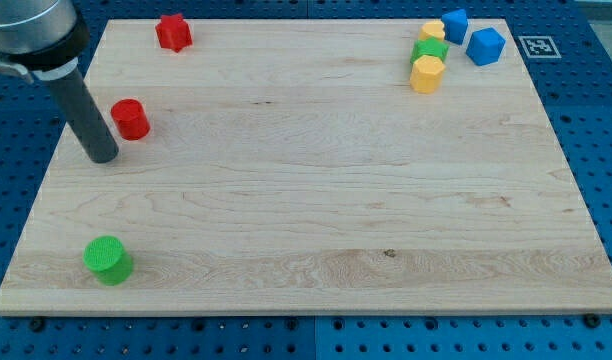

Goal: Push the red circle closer to red circle

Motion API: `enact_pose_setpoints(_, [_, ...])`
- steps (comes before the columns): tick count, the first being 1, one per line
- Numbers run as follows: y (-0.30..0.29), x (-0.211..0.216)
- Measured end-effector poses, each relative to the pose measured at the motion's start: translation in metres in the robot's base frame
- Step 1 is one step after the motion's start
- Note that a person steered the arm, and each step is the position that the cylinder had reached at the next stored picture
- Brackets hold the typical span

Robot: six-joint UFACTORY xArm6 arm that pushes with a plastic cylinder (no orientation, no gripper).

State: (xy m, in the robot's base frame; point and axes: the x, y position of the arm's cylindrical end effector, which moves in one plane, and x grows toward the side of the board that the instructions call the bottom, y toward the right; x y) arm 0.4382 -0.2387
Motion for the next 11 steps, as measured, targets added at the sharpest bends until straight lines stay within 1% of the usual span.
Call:
enact_pose_setpoints(2, [0.006, -0.04])
enact_pose_setpoints(5, [0.052, -0.049])
enact_pose_setpoints(6, [0.062, -0.061])
enact_pose_setpoints(7, [0.066, -0.08])
enact_pose_setpoints(9, [0.08, -0.131])
enact_pose_setpoints(10, [0.084, -0.147])
enact_pose_setpoints(11, [0.096, -0.103])
